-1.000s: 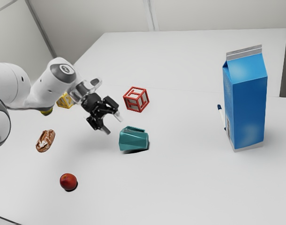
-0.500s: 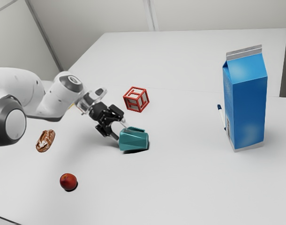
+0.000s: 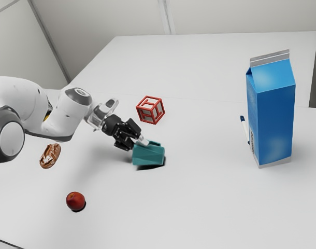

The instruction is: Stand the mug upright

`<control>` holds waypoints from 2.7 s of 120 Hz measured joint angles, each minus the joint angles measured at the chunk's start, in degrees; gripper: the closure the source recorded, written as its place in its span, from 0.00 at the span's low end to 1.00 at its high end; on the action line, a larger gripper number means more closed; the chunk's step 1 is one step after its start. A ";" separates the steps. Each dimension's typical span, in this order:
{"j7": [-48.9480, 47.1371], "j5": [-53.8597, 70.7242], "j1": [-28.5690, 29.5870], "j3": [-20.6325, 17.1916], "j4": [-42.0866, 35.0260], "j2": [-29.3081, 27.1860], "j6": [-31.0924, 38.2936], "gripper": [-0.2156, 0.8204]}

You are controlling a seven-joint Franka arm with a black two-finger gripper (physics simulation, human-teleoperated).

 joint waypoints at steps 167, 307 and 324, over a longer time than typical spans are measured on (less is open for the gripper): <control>-27.65 65.94 -8.54 -3.72 -5.66 -15.04 17.38 0.95; -37.88 57.32 -7.94 -5.10 5.45 -12.45 11.35 0.31; -34.47 57.37 -6.87 -8.04 10.59 -14.25 7.16 0.26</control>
